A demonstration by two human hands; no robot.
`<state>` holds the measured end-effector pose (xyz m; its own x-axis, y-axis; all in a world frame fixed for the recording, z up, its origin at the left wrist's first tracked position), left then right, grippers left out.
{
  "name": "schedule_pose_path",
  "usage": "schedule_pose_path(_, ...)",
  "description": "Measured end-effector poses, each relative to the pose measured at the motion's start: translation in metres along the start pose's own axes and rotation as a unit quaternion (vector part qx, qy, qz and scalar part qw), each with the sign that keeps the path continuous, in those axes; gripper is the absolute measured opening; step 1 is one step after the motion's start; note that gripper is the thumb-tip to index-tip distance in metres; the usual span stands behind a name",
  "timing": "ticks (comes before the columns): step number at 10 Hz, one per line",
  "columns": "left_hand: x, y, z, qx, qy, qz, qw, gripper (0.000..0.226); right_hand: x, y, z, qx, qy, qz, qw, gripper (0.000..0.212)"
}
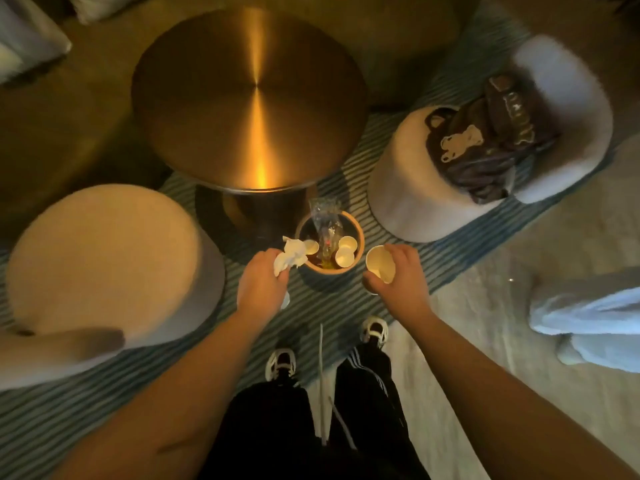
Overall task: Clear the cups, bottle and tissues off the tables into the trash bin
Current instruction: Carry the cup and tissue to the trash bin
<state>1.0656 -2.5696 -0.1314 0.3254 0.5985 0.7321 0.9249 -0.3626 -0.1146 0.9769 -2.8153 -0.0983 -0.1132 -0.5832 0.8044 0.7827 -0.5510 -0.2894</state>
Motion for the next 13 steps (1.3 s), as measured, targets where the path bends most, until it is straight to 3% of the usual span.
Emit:
schedule_pose_path(2, -0.051, 0.032, 0.012, 0.126, -0.008, -0.017, 0.992, 0.02, -0.012, 0.114, -0.007, 0.049, -0.018, 0.087, 0.995, 0.063)
schedule_pose_path(4, -0.097, 0.064, -0.001, 0.224, -0.045, -0.113, 0.967, 0.019, -0.031, 0.206, -0.014, 0.079, 0.003, 0.168, 0.983, 0.058)
schedule_pose_path(6, -0.16, 0.118, 0.033, 0.343, -0.102, -0.118, 0.926, 0.012, -0.071, 0.271, -0.042, 0.081, -0.023, 0.163, 0.983, 0.056)
schedule_pose_path(8, -0.264, 0.179, 0.103, 0.299, -0.076, -0.106, 0.945, 0.016, -0.164, 0.324, -0.078, 0.112, -0.022, 0.145, 0.983, 0.057)
schedule_pose_path(9, -0.31, 0.191, 0.134, 0.282, -0.062, -0.083, 0.954, 0.042, -0.211, 0.341, -0.101, 0.101, -0.012, 0.145, 0.984, 0.061)
schedule_pose_path(10, -0.34, 0.19, 0.158, 0.289, -0.095, -0.075, 0.95, 0.053, -0.244, 0.351, -0.119, 0.11, -0.014, 0.142, 0.984, 0.064)
schedule_pose_path(12, -0.333, 0.172, 0.151, 0.235, -0.055, -0.087, 0.967, 0.041, -0.271, 0.349, -0.132, 0.116, -0.061, 0.175, 0.976, 0.083)
schedule_pose_path(13, -0.305, 0.162, 0.133, 0.245, -0.017, -0.081, 0.966, 0.048, -0.246, 0.338, -0.12, 0.131, -0.064, 0.17, 0.975, 0.083)
Point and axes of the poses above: each hand's wrist, its own y-axis towards the middle knuckle, its own x-axis out of the back of the hand, z = x × y, the point moved 8 cm from there along y, towards the middle knuckle, and after that the axes turned 12 degrees about -x, right-handed, at the moved point
